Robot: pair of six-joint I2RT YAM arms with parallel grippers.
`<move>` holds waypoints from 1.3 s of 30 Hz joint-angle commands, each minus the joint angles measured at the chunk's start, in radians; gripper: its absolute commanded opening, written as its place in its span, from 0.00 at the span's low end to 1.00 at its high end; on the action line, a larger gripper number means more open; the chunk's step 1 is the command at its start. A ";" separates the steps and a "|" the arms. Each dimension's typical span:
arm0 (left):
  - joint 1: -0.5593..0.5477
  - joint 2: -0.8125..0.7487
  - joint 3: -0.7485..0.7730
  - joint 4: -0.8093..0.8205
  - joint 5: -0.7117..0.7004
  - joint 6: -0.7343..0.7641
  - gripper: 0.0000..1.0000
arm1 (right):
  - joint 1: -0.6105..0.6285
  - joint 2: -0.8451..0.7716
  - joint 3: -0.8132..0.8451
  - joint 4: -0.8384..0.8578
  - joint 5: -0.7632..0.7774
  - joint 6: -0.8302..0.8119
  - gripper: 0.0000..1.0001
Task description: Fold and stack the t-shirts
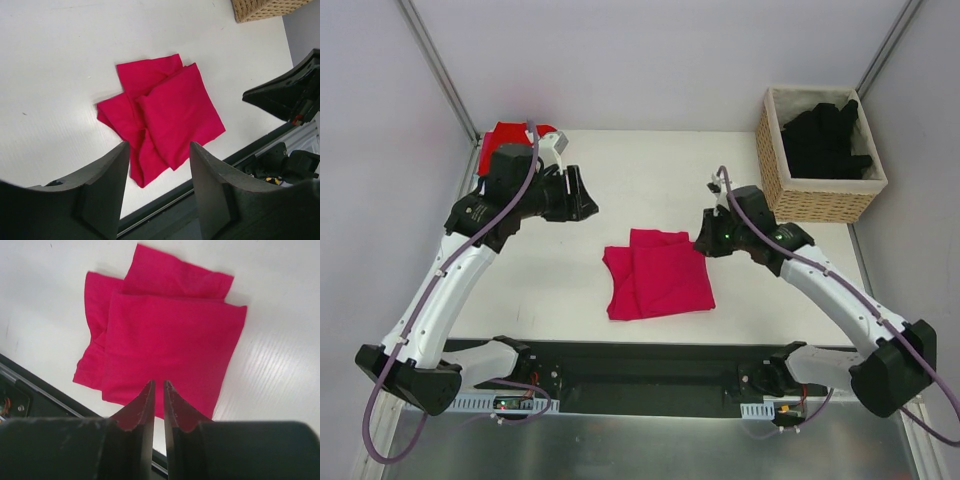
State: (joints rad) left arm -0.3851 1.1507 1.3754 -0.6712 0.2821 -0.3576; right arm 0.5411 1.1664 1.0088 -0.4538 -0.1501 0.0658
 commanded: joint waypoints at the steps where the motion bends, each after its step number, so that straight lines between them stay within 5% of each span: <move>1: 0.012 -0.061 -0.028 0.019 -0.040 -0.006 0.52 | 0.063 0.058 0.002 0.021 -0.026 -0.021 0.13; 6: 0.047 -0.149 -0.093 0.032 -0.124 -0.004 0.59 | 0.126 0.143 0.017 0.078 -0.042 -0.015 0.12; 18: 0.091 -0.151 -0.170 0.038 -0.031 -0.040 0.61 | 0.226 0.387 0.158 0.073 -0.079 -0.012 0.09; 25: 0.091 -0.121 -0.187 0.038 0.002 -0.058 0.60 | 0.235 0.412 0.165 0.044 -0.069 -0.027 0.01; 39: 0.092 -0.098 -0.196 0.036 0.029 -0.053 0.60 | 0.241 0.384 0.148 0.047 -0.042 -0.009 0.01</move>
State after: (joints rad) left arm -0.2996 1.0447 1.1805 -0.6514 0.2840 -0.4110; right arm 0.7750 1.5826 1.1404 -0.4080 -0.2131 0.0582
